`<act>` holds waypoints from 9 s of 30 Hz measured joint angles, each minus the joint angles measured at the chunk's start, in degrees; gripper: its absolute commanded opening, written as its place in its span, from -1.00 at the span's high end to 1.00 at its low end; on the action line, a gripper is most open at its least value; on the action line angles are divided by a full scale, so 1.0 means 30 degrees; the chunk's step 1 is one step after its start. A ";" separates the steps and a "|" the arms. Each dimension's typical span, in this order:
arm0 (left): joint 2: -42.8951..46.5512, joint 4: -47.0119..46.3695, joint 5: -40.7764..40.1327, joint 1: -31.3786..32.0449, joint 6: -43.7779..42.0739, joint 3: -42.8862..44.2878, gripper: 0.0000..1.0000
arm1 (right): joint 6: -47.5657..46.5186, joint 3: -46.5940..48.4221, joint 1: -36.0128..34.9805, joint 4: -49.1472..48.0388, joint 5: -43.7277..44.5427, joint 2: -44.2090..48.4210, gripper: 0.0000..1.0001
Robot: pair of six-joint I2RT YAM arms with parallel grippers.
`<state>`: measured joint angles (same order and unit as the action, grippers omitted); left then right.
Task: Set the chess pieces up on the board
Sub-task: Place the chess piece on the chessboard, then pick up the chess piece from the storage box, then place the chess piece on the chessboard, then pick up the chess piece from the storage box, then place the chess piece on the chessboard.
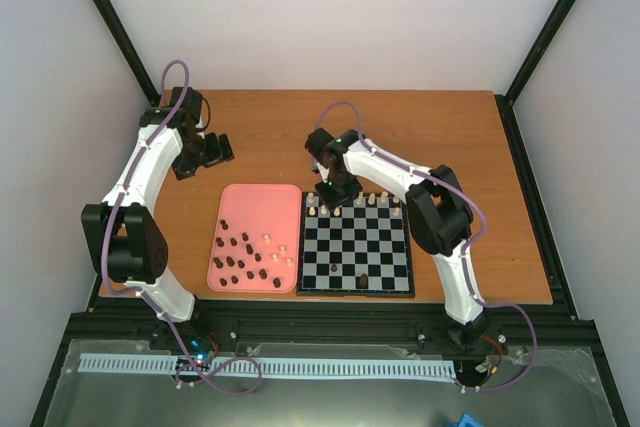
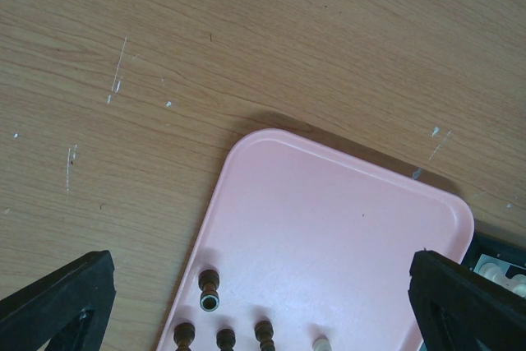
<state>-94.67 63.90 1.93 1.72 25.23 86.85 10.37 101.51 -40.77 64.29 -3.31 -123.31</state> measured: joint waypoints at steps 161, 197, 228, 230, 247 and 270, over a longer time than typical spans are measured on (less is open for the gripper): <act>0.0328 -0.0029 0.0510 -0.0007 0.0007 -0.0291 -0.99 | 0.0182 -0.3636 0.1472 -0.2106 -0.0546 0.1800 0.51; 0.0947 -0.0029 0.0517 -0.0007 0.0007 -0.0335 -1.00 | -0.0262 0.3650 -0.6149 -0.0306 -0.2623 -0.1829 0.13; 0.0984 -0.0044 0.0576 -0.0007 0.0007 -0.0670 -1.00 | -0.0780 0.3614 -0.6098 0.0219 -0.2849 -0.3337 0.75; 0.0984 -0.0044 0.0576 -0.0007 0.0007 -0.0670 -1.00 | -0.0852 0.3614 -0.6098 0.0226 -0.2943 -0.3344 0.85; 0.0984 -0.0036 0.0597 -0.0007 0.0007 -0.0670 -1.00 | -0.0401 0.2849 -0.3490 0.0517 -0.1763 0.0015 0.91; 0.0255 -0.0036 0.0648 -0.0007 0.0007 -0.0321 -1.00 | -0.1756 -0.3643 0.1872 0.0393 -0.0182 0.3038 0.88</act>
<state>-93.91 63.79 3.88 1.69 25.26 85.89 5.10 90.59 -35.16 65.47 -3.86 -114.19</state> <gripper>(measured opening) 0.999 0.091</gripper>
